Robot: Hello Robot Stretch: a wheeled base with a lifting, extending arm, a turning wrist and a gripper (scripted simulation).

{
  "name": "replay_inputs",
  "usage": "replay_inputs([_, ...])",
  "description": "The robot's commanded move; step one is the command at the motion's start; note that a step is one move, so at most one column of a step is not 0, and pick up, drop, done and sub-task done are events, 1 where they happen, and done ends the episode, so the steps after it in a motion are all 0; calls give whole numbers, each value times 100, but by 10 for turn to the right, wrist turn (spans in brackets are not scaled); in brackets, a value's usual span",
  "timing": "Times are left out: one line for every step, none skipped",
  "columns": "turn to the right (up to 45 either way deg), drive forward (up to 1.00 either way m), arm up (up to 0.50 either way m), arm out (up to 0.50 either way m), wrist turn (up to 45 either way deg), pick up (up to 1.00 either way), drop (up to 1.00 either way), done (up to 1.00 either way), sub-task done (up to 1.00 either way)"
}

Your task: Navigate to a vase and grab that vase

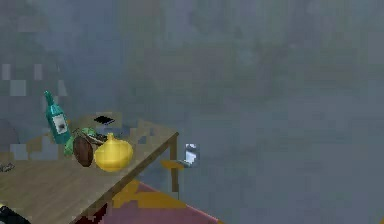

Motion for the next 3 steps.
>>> replay_inputs([120, 0, 0, 0, 0, 0, 0, 0, 0])
replay_inputs([0, 10, 0, 0, 0, 0, 0, 0, 0])
replay_inputs([-450, 0, 0, 0, 0, 0, 0, 0, 0])
